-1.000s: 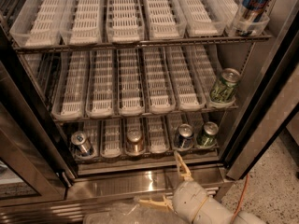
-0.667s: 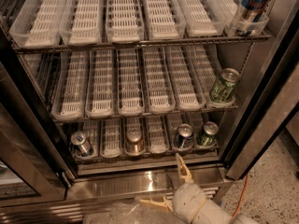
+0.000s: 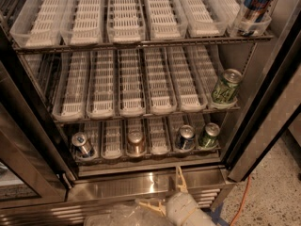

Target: Pick orange can from bottom shelf of fridge

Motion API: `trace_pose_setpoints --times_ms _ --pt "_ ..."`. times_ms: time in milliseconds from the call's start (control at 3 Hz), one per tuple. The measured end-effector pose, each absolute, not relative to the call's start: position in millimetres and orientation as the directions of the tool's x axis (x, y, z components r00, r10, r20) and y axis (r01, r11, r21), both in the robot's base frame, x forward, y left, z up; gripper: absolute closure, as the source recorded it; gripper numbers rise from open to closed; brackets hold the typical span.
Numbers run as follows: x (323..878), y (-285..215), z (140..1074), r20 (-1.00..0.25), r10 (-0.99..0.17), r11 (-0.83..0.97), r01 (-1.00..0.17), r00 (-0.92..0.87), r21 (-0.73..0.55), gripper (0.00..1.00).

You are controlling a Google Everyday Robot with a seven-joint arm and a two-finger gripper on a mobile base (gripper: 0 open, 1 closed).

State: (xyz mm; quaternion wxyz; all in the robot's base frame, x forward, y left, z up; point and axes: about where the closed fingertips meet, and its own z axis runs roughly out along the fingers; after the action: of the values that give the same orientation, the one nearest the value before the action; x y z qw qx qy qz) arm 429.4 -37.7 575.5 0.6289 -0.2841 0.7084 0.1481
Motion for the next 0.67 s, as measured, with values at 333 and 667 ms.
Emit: trace_pose_setpoints --times_ms 333,667 --pt "429 -38 576 -0.975 -0.216 0.795 -0.589 -0.048 -0.148 0.0" --pt "440 -31 576 -0.978 -0.2 0.813 -0.566 -0.053 -0.136 0.0"
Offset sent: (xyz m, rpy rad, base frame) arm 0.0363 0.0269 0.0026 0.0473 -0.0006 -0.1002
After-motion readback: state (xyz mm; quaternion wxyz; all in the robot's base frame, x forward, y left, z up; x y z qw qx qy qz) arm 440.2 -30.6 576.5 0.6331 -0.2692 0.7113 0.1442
